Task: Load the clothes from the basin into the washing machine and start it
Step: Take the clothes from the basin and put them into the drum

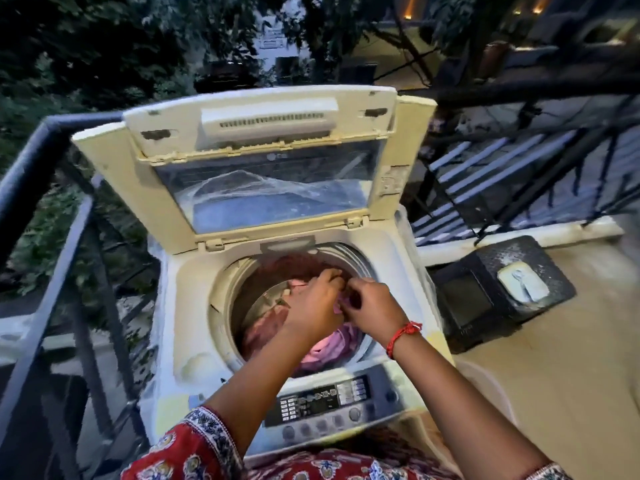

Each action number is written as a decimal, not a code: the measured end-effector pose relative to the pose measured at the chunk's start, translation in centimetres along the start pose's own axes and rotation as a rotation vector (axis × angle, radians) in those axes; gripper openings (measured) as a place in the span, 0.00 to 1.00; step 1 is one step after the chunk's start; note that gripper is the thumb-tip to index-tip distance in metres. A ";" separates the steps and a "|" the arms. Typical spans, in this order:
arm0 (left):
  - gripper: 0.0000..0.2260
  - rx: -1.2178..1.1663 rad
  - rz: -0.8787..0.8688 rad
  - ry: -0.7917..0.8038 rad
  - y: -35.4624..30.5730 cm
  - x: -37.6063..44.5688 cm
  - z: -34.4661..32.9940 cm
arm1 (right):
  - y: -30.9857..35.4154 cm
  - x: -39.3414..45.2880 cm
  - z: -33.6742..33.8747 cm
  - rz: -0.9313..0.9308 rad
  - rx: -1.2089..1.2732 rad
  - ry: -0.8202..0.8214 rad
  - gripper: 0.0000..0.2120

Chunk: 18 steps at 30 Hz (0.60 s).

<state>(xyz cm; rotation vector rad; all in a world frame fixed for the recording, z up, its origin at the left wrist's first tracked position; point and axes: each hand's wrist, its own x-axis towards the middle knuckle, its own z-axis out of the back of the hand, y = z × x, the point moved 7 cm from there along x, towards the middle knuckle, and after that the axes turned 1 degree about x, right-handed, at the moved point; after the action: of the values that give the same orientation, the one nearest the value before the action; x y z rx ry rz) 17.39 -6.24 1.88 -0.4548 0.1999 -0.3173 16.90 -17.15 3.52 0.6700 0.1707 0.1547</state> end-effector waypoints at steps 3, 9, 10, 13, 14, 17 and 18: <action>0.21 -0.007 -0.128 0.054 -4.4 0.8 -1.8 | -2.8 -3.2 2.6 -0.086 -0.017 -0.090 0.08; 0.15 -0.009 -0.362 0.168 -15.3 1.4 -5.8 | -10.8 -11.1 8.0 -0.323 0.003 -0.285 0.09; 0.16 0.002 -0.391 0.181 -17.3 1.3 -6.5 | -12.3 -12.5 8.7 -0.360 0.007 -0.307 0.10; 0.22 0.043 -0.464 0.222 -22.6 1.1 -9.1 | -16.6 -16.8 10.6 -0.484 0.025 -0.367 0.14; 0.25 0.068 -0.489 0.252 -24.2 1.1 -10.3 | -18.2 -18.4 11.1 -0.524 0.027 -0.382 0.15; 0.29 0.155 -0.554 0.331 -28.5 0.9 -14.0 | -22.9 -22.8 12.1 -0.626 0.042 -0.390 0.18; 0.29 0.182 -0.564 0.347 -29.9 0.8 -15.3 | -24.5 -24.3 12.3 -0.660 0.047 -0.385 0.19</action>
<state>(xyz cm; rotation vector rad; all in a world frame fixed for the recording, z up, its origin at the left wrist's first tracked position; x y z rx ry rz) 6.60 -38.00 2.08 -0.2653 0.3764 -0.9625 -2.13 -48.27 0.19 0.6472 0.0180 -0.6100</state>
